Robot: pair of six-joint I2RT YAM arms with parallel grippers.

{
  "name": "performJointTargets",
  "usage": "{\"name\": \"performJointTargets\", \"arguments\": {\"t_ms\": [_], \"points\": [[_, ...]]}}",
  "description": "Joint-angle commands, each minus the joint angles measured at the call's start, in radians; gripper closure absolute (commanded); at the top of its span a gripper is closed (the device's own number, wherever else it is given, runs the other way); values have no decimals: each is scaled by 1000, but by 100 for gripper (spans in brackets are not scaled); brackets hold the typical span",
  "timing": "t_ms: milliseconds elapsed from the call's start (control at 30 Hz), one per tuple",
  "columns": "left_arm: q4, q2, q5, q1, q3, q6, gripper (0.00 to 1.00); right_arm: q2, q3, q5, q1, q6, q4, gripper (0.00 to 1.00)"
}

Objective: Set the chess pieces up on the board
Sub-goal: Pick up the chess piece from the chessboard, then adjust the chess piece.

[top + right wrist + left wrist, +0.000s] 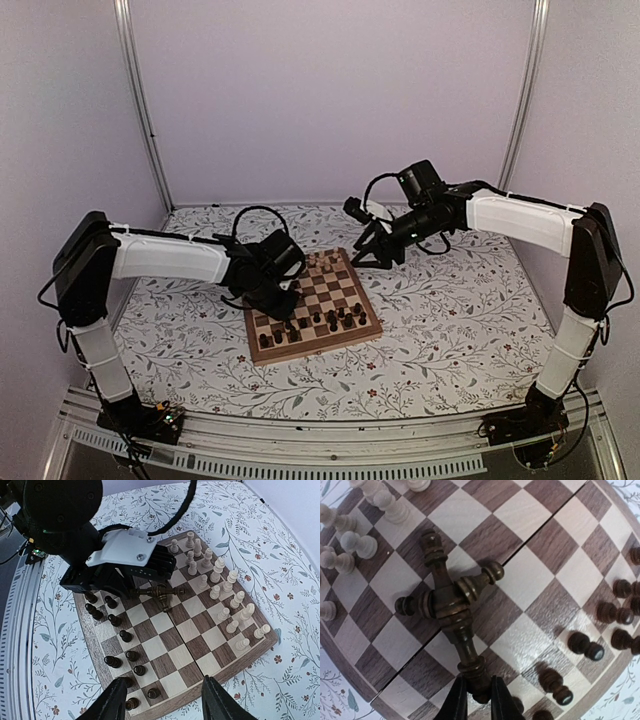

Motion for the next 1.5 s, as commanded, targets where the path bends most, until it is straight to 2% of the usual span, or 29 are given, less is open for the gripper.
{"name": "performJointTargets", "arguments": {"t_ms": [0,100,333,767,1100,1267,1367,1467], "points": [[50,-72,5,27,-74,119,96,29,27,-30,-4,15,-12,47],[162,-117,38,47,-144,172,100,48,39,-43,-4,36,-10,47],[360,-221,109,59,-246,292,100,99,83,-119,-4,143,5,47],[465,-316,252,58,-291,337,100,362,371,-365,-4,367,-56,46],[484,-330,288,52,-301,335,100,466,451,-442,-4,444,-49,47],[494,-323,310,52,-301,333,100,489,466,-500,-4,473,-26,51],[496,-317,319,52,-299,333,100,503,479,-528,-4,487,-16,59],[497,-314,320,52,-299,334,100,514,485,-548,-4,498,-9,71]]}}
